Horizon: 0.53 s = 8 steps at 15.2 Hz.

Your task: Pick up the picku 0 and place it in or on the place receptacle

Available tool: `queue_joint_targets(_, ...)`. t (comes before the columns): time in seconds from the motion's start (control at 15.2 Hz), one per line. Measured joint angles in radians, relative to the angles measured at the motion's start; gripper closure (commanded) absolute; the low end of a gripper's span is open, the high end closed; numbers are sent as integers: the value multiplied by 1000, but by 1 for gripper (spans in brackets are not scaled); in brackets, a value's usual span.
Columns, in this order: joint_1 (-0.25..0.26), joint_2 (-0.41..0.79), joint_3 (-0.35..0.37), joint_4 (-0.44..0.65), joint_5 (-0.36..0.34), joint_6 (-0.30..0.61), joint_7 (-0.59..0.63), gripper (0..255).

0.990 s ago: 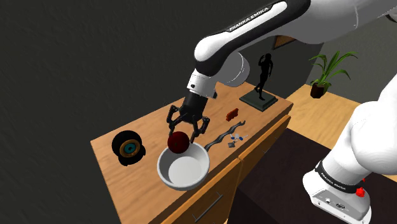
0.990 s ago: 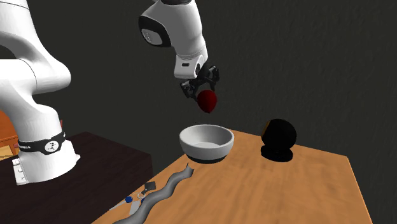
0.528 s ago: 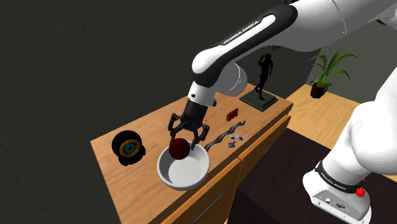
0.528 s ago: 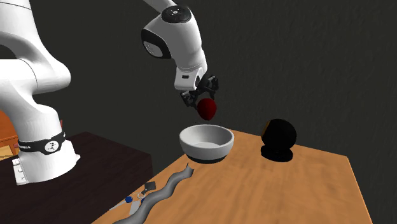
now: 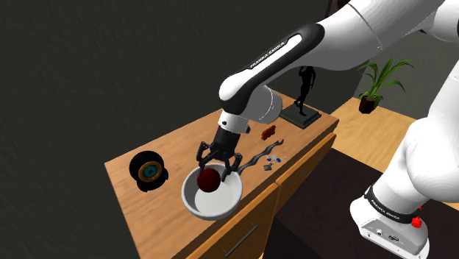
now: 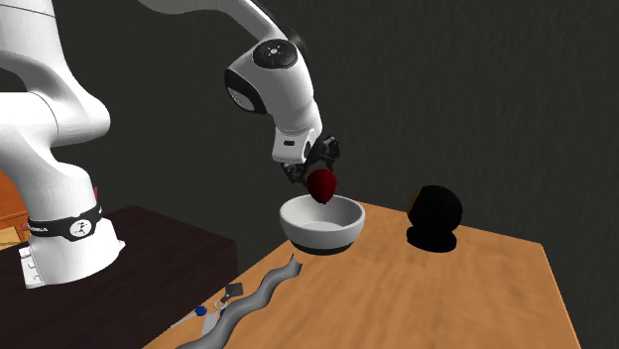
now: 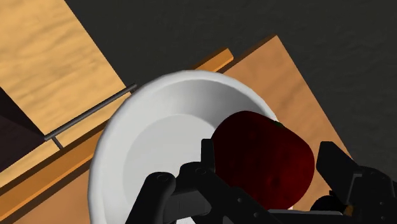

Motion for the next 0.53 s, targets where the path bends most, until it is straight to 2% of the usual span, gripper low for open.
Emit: queue_joint_targets(0.53,2,53,4,0,30,40,-52,255)
